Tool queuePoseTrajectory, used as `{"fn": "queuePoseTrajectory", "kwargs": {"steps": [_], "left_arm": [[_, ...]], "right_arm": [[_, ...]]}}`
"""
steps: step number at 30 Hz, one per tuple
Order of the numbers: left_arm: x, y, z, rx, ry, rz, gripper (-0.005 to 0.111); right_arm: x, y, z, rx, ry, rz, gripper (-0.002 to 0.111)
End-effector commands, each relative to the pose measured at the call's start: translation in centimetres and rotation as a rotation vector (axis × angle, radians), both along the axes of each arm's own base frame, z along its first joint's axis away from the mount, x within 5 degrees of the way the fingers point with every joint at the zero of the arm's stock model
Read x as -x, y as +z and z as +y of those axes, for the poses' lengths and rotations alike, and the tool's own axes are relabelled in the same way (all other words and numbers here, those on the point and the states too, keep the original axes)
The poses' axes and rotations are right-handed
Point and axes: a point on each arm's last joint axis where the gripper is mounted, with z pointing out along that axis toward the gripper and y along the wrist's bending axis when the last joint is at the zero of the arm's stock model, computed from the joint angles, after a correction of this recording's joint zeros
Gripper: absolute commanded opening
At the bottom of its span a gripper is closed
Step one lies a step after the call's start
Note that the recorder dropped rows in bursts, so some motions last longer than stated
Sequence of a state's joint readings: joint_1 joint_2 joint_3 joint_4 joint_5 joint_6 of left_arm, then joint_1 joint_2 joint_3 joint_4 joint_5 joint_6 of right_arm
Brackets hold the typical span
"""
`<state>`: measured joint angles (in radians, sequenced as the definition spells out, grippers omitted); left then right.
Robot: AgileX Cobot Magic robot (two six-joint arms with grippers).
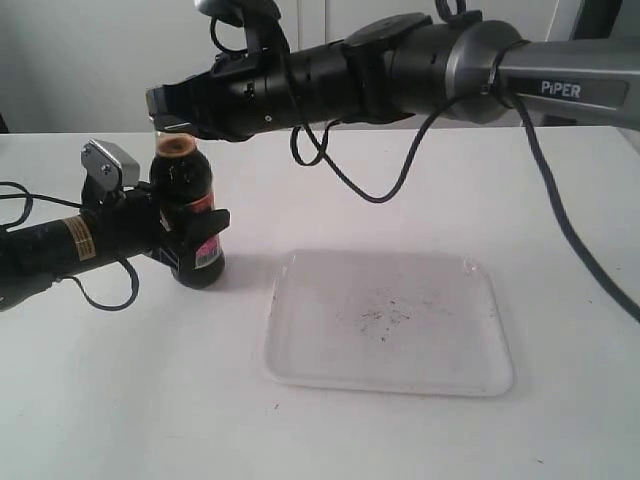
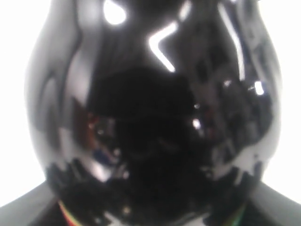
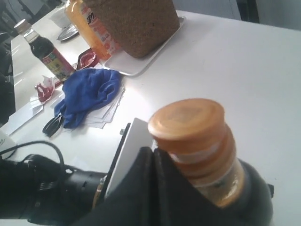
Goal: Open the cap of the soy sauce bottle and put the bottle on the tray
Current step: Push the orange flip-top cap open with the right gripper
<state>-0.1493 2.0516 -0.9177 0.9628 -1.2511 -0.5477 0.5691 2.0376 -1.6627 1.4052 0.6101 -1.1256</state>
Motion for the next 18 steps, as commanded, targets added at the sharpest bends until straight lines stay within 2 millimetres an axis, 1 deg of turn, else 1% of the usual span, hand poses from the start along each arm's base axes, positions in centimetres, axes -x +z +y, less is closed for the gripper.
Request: {"fn": "queuePoseTrajectory", "kwargs": {"steps": [1,4,6,9,12,14,15,18], "left_arm": [[0.6,-1.0,-0.2,-0.061,-0.053,0.023,0.000],[0.6,-1.0,-0.2,-0.065,-0.055,0.020,0.000],[0.6,-1.0,-0.2,-0.066,-0.056,0.018,0.000],[0.6,-1.0,-0.2,-0.069,-0.057,0.014,0.000],[0.6,-1.0,-0.2,-0.069,-0.057,0.014,0.000],[0.6,-1.0,-0.2,-0.069,-0.057,0.014,0.000],[0.6,-1.0,-0.2,-0.069,-0.057,0.014,0.000],[0.6,-1.0,-0.2,-0.069,-0.057,0.014,0.000]], "right_arm": [[-2.0,1.8,-0.9,-0.011,-0.167,-0.100,0.000],[-3.1,4.0,-1.3,-0.034,-0.283,-0.180,0.000],[-3.4,4.3,-1.5,-0.034,-0.316,-0.198,0.000],[-3.3,4.2,-1.4,-0.016,-0.293,-0.212,0.000],[-3.3,3.7,-1.6,0.073,-0.265,-0.254,0.000],[-3.3,3.1,-1.8,0.148,-0.266,-0.236,0.000],[-3.2,2.9,-2.1,0.215,-0.261,-0.246,0.000],[-2.8,3.1,-3.3,0.380,-0.275,-0.248,0.000]]}}
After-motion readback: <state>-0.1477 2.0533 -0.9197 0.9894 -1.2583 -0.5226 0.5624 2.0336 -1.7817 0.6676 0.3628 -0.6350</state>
